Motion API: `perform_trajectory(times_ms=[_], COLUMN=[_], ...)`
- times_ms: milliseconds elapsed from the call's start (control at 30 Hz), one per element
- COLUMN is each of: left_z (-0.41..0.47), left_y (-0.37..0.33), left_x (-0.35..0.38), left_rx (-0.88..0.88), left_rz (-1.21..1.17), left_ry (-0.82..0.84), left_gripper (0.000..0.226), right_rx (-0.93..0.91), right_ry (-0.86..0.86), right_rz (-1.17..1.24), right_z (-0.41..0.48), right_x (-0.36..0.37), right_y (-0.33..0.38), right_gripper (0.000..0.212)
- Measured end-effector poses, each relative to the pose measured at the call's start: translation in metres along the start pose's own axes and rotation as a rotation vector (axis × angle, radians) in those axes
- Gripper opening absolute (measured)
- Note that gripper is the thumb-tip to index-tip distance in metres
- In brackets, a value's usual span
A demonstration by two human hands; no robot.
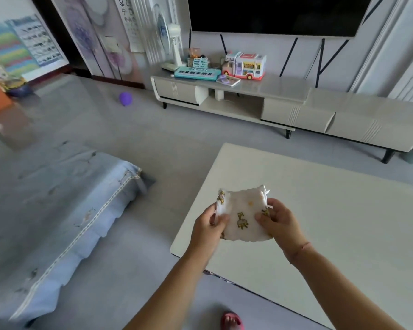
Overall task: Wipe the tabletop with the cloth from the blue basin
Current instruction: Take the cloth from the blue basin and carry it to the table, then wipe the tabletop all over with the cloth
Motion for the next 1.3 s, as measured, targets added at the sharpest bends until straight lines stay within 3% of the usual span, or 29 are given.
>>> perform_trajectory(times_ms=[367,667,1033,1133,1200,1300], left_z=[0.078,0.139,0.173,0.168,0.168,0.180], left_y=[0.063,0.159,0.313,0.337,0.348,0.366], left_x=[-0.101,-0.163,-0.166,-0.165,-0.168,-0.177], left_rx=[-0.189,-0.324,-0.451,-0.428,-0.335,-0.251], left_rz=[0.056,0.167,0.393,0.564,0.759,0.920], left_ry=[0.058,0.259,0.336,0.287,0.190,-0.003], left_gripper=[0.023,0.034,0.042,0.041,0.039,0.046], right_rx=[0.197,0.398,0.605,0.688,0.677,0.485], right_ry=[-0.014,-0.193,-0.342,-0.366,-0.440,-0.443], right_rz=[-0.037,-0.122,-0.286,-0.444,-0.685,-1.000], right_z=[0.098,0.141,0.179,0.178,0.173,0.175], right_x=[0.069,0.127,0.144,0.145,0.148,0.162], right_y=[-0.072,-0.166,-0.303,-0.331,-0.347,-0.367], right_gripper=[0.028,0.036,0.039,0.042,0.048,0.056])
Point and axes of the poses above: each hand's wrist, its own z-axis towards the middle knuckle, its own x-axis out of the palm, y = z × x, the point moved 1 cm from there along z, towards the middle knuckle, and after that the axes turned 9 degrees about y, right-handed, at the moved point
